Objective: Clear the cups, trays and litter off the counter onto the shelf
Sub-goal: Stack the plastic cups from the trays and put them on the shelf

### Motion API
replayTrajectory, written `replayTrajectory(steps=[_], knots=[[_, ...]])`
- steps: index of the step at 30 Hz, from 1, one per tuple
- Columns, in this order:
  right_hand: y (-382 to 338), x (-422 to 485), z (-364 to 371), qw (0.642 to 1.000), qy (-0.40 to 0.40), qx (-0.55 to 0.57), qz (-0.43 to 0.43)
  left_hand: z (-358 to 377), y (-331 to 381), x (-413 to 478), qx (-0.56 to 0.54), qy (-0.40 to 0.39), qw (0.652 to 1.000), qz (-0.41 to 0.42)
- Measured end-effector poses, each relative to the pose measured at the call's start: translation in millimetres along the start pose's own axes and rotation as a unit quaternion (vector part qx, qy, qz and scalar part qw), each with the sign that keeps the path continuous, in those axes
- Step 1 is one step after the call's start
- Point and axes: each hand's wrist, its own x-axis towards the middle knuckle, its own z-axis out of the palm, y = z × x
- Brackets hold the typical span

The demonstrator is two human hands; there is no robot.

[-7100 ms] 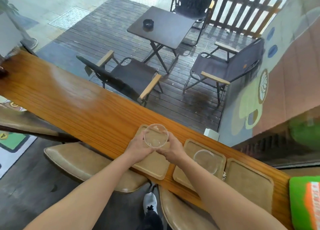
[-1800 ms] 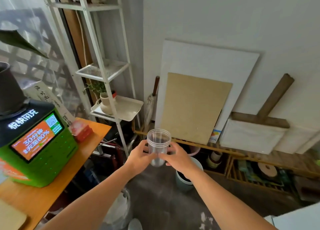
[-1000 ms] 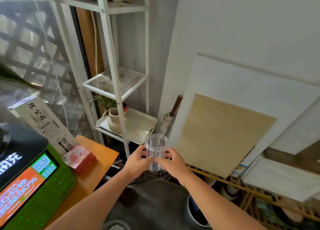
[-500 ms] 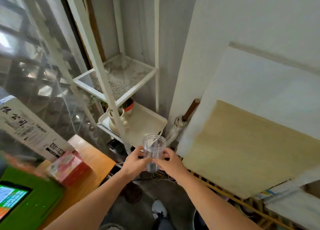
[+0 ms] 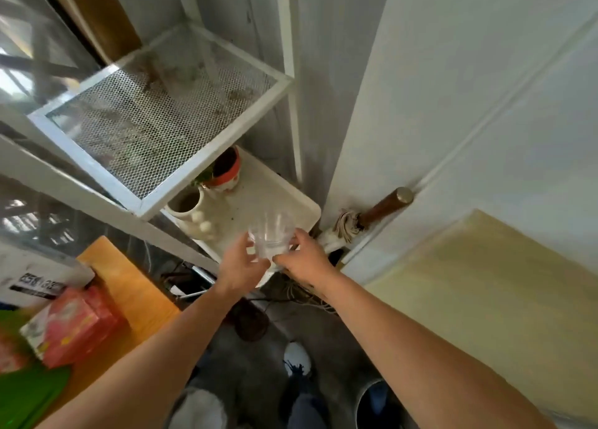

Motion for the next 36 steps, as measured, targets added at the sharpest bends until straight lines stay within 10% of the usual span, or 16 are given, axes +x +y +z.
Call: replayTrajectory(steps=[15, 36], knots=[[22.3, 86.4, 21.5, 0.994, 0.040, -0.017, -0.101, 34.1, -39.7, 81.7, -0.074, 0.076, 0.994, -0.039], [23.7, 32.2, 17.0, 0.995, 0.026, -0.099, 0.005, 17.7, -36.3, 20.7, -0.016, 0.077, 0.987, -0.143]])
